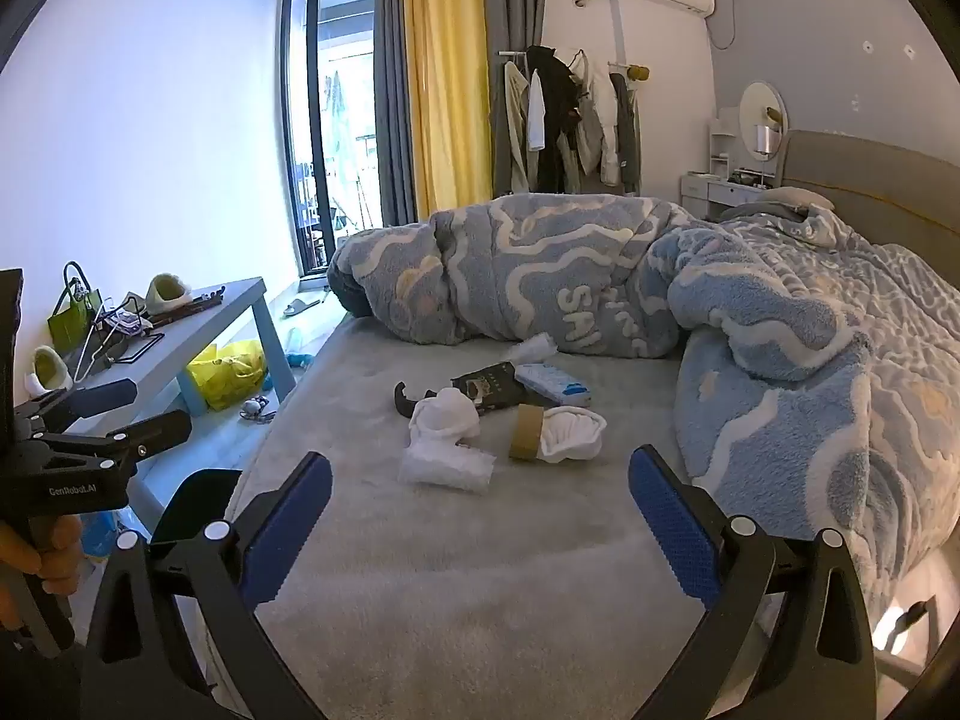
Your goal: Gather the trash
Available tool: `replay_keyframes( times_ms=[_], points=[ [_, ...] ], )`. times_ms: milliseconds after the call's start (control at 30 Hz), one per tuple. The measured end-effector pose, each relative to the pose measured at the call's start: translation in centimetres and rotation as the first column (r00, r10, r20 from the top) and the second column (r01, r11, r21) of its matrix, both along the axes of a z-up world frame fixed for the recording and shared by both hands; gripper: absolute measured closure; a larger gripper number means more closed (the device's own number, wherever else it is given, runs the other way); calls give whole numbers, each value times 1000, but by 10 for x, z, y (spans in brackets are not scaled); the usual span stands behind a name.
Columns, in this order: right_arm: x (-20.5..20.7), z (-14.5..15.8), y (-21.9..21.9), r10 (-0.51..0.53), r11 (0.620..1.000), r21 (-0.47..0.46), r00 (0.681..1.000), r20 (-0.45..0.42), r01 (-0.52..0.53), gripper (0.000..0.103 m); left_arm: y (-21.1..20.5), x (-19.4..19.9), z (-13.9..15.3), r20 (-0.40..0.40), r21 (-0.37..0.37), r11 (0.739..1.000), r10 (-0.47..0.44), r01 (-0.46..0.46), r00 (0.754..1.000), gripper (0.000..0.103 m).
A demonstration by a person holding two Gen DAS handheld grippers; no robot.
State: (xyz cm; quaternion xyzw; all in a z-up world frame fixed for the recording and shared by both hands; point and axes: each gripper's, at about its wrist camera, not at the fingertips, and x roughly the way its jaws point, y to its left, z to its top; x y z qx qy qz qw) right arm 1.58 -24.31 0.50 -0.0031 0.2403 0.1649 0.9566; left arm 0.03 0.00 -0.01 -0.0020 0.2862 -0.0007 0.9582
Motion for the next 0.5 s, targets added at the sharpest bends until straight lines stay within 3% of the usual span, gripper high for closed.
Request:
replay_keyframes(
  times_ms=[500],
  points=[
    [2,1,3,5,1000,0,1000,1,-5,3,0,0,0,0,-3,1000,1,-1,1000,3]
  ],
)
